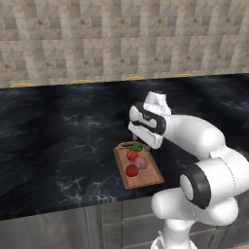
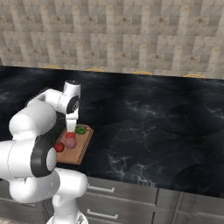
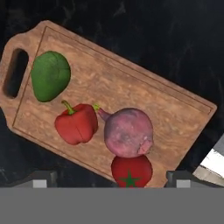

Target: Place the avocado, onion, tomato, and bell pepper on the cutting board.

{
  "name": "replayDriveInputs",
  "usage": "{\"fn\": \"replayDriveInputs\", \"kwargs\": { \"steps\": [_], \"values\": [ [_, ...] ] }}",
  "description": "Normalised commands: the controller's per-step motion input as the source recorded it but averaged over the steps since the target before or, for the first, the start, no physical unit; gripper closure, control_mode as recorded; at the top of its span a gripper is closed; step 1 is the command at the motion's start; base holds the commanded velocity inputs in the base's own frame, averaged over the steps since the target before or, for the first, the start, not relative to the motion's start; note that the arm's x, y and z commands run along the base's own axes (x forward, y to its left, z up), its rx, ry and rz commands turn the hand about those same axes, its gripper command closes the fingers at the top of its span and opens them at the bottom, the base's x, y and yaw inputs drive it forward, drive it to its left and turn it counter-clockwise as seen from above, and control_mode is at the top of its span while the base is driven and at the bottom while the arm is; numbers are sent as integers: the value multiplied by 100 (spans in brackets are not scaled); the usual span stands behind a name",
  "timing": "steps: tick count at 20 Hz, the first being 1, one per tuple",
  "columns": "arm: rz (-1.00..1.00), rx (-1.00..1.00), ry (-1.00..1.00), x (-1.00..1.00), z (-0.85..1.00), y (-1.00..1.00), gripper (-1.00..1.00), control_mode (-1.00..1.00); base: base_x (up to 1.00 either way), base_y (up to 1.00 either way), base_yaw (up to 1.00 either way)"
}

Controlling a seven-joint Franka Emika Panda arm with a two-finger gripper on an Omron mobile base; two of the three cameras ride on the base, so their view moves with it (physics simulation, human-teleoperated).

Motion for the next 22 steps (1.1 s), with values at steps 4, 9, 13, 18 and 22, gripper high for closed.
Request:
{"fn": "replayDriveInputs", "kwargs": {
  "steps": [4, 9, 13, 18, 22],
  "values": [
    [0, 3, -36, -31, 0, -4, -100, -100, 0, 0, 0],
    [-1, 7, -6, -13, 9, -6, -100, -100, 0, 0, 0],
    [0, -2, -37, -70, 0, 22, -100, -100, 0, 0, 0],
    [-5, 0, -47, -64, 3, 5, -100, -100, 0, 0, 0],
    [-3, 0, -50, -52, 0, 0, -100, -100, 0, 0, 0]
  ]
}}
